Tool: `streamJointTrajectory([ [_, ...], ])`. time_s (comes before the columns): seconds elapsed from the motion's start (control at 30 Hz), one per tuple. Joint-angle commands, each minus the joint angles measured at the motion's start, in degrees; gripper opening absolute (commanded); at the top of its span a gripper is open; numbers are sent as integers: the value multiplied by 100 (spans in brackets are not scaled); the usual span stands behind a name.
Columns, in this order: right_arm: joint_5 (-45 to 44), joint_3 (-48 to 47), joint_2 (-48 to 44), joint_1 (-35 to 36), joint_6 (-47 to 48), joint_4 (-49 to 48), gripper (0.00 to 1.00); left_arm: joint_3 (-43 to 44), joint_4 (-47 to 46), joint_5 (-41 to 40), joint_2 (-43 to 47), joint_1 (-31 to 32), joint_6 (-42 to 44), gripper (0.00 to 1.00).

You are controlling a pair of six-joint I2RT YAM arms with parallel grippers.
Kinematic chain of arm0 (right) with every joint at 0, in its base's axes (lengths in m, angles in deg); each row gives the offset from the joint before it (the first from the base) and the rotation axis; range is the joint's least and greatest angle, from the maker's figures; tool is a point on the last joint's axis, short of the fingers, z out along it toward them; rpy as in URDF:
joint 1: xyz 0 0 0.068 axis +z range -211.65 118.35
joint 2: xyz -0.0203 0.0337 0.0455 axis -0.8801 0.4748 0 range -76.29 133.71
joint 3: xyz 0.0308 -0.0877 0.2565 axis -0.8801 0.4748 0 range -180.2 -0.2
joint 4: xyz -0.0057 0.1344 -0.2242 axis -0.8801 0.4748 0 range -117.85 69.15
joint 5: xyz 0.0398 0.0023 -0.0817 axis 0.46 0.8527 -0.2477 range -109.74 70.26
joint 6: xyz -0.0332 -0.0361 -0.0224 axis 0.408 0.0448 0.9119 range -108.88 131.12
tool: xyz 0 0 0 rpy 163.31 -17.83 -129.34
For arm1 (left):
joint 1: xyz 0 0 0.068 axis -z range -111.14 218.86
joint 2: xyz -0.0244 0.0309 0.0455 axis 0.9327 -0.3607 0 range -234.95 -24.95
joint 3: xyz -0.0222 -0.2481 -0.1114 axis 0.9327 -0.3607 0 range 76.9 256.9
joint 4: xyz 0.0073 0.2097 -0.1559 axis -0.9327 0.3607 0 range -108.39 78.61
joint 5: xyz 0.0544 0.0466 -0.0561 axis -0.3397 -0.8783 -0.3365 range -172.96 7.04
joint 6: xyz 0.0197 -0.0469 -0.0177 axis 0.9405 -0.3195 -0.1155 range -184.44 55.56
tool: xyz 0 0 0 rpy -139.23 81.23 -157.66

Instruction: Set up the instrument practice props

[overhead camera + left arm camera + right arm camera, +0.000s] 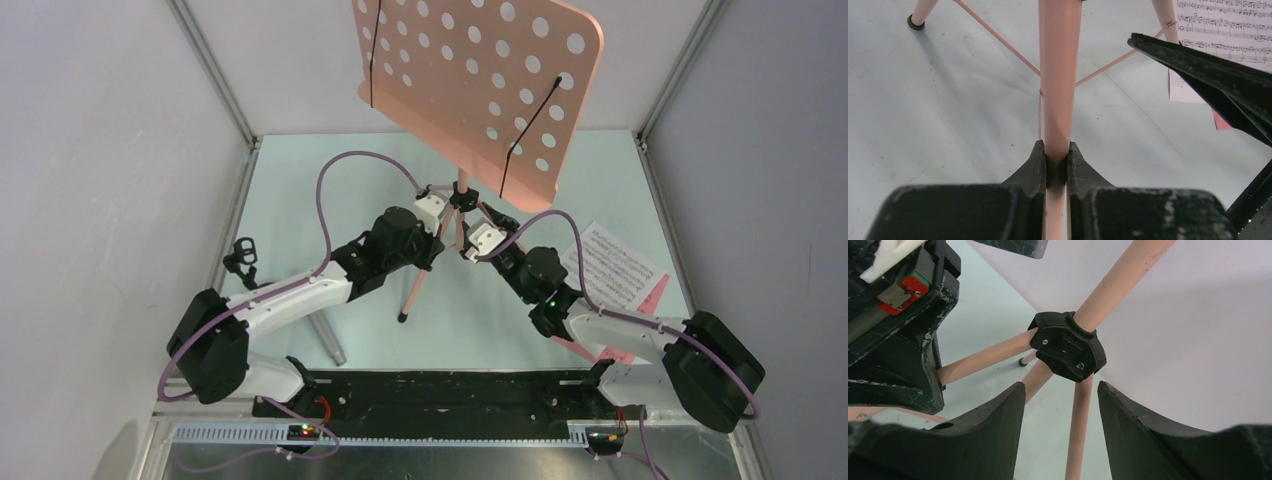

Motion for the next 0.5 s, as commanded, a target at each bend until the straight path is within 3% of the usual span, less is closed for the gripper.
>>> streamJointTrajectory([
  [0.0, -62, -331, 78, 34, 447, -588, 60, -169, 375, -430, -238, -69, 217, 0],
  [0.47, 149, -649, 433, 67, 544, -585, 53, -161, 382, -419, -285, -69, 215, 0],
])
